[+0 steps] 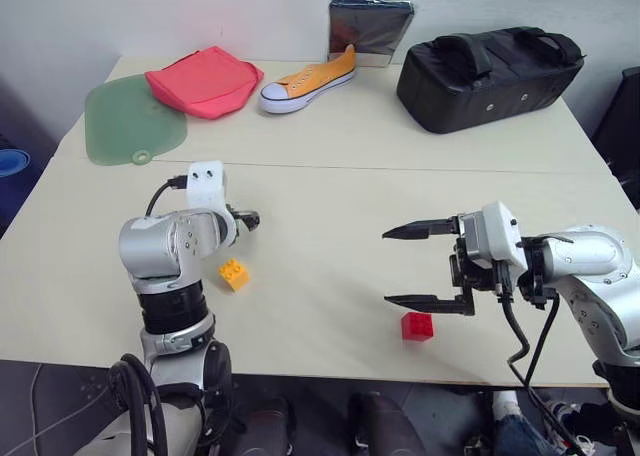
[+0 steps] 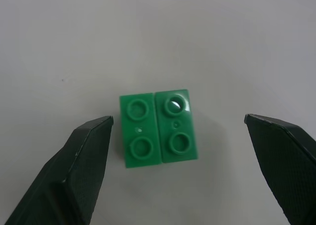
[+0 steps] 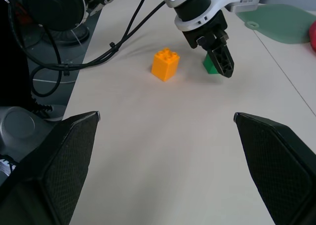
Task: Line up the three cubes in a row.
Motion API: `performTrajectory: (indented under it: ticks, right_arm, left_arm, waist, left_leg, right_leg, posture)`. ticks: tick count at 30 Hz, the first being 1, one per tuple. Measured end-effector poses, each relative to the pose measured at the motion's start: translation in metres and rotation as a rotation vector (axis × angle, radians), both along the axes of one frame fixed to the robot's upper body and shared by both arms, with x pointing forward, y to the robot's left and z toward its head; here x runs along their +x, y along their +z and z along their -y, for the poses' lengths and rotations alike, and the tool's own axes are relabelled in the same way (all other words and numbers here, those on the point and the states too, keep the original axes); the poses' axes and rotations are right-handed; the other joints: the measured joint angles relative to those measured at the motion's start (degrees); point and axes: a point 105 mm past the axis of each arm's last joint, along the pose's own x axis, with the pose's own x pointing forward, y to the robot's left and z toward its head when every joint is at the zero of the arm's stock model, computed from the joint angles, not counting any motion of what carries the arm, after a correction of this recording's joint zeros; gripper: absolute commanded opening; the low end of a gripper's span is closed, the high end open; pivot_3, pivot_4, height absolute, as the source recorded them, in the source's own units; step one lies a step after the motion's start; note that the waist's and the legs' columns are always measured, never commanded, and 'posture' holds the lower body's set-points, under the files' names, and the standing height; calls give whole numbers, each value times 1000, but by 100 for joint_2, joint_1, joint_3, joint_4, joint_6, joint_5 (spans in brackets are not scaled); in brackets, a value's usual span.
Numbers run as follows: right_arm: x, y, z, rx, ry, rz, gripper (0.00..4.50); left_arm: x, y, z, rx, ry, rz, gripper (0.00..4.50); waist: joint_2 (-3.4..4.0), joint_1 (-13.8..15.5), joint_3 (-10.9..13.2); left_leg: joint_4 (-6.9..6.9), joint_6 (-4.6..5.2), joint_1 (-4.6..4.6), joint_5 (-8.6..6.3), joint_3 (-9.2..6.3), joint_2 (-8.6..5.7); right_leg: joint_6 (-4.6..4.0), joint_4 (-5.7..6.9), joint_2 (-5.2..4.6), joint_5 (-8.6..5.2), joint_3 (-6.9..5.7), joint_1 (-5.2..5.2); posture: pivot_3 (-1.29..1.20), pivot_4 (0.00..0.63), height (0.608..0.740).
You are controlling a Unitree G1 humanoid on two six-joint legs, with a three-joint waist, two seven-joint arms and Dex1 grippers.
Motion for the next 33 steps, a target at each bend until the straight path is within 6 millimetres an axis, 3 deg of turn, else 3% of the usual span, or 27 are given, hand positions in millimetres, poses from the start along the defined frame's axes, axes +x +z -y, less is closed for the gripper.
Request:
performTrajectory:
  ticks: [7, 11, 17, 23, 29, 33]
  right_arm:
    - [-1, 0, 0, 0, 3, 0, 4469]
    - [-1, 0, -1, 1, 2, 1, 4500]
    - [-1, -1, -1, 2, 0, -3, 4500]
    - [-1, -1, -1, 3, -4, -3, 4500]
    - [-2, -6, 3, -15, -9, -20, 4500]
    - [2, -4, 10, -18, -39, -20, 4500]
  left_arm:
    - [5, 1, -1, 3, 0, -10, 4500]
    - [4, -10, 9, -43, -20, -51, 3294]
    - [5, -8, 7, -39, -17, -42, 1514]
    - [5, -6, 1, -20, -10, -32, 1488]
    - [7, -2, -29, 75, -30, 11, 1488]
    - [9, 10, -40, 186, -254, 128, 1488]
  waist:
    - [-2, 56, 1]
    - [-4, 59, 2]
    - [-5, 53, 2]
    - [-5, 56, 2]
    - [-5, 33, 2]
    - [-5, 29, 2]
  left_leg:
    - [0, 0, 0, 0, 0, -1]
    - [1, 1, -1, 0, 0, -1]
    - [-1, 0, 0, 0, 0, 0]
    - [0, 0, 0, 0, -1, -1]
    - [-2, -3, 0, 1, 0, 1]
    - [-6, -3, 0, 1, 0, 1]
  right_leg:
    - [0, -2, -1, 0, -1, 0]
    - [0, -2, -1, 0, -2, 1]
    - [0, 0, 0, 0, -2, 0]
    - [0, -1, -1, 0, -2, 0]
    - [0, 1, 1, 0, -1, -3]
    - [-1, -17, -2, 0, -1, -2]
  posture:
    - [0, 150, 740]
    - [0, 150, 740]
    - [0, 150, 740]
    - [0, 150, 740]
    - [0, 150, 740]
    - [0, 150, 740]
